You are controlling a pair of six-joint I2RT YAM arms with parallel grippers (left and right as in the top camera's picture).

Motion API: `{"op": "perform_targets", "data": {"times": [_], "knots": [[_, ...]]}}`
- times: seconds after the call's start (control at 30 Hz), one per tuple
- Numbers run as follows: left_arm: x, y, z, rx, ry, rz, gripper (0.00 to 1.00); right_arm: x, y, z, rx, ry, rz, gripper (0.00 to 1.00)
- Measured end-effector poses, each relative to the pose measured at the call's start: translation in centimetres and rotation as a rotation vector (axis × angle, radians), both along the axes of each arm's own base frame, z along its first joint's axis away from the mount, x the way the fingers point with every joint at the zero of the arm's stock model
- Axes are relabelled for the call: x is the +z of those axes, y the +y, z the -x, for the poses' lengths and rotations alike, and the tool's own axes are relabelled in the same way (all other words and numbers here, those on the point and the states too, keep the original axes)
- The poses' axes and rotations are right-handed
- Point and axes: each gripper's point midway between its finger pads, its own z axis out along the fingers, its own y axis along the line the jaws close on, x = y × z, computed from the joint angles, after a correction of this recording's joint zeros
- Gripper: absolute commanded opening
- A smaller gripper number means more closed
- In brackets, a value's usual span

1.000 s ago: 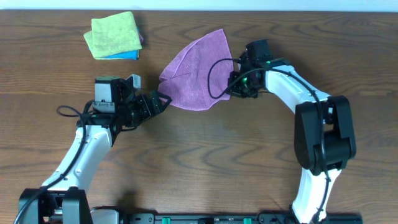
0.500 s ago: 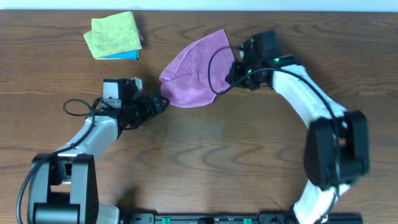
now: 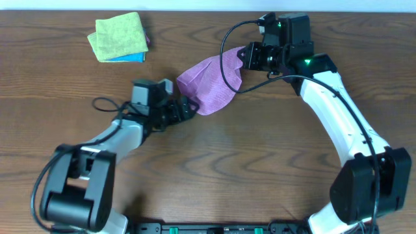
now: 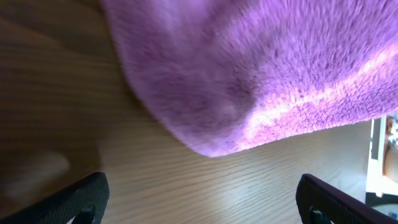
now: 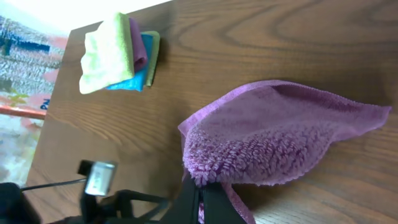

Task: Fold the cloth
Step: 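Lift the cloth with both grippers and stretch it between them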

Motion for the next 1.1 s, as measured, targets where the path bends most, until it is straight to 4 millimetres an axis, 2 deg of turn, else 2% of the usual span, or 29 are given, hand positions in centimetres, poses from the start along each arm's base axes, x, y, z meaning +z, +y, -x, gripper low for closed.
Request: {"op": "perform_targets", "data": {"times": [0.17,0.47,0.7,0.9,1.03,1.1], "knots": [[0.1,-1.8,0.1,-0.008,-0.003,0.023,0.98,-0.1,-0.4,-0.3,-0.022,-0.007,0.020,0.01],[-0.1,-2.6,-0.6,0.093,-0.003,-0.017,0.96,-0.3,-0.9,-0.6,-0.046,-0.012,0.042,0.01],[-0.5,-3.5,-0.4,0.155,0.003,-0.050,0.90,-0.3,-0.9,-0.6,-0.049,-0.013,0.044,0.01],[-0.8,-3.5,-1.7,0.216,-0.020,-0.040,0.90,-0.3,-0.9,-0.6,-0.048,-0.012,0.043,0.01],[-1.0,-4.1,-2.9,0.240,-0.044,0.000,0.80,-0.3,-0.9,-0.6,-0.047,-0.012,0.042,0.02],[-1.0,-4.3,-3.3,0.250,-0.055,0.018,0.66,-0.3,-0.9,-0.6,-0.046,-0.010,0.042,0.01]]}}
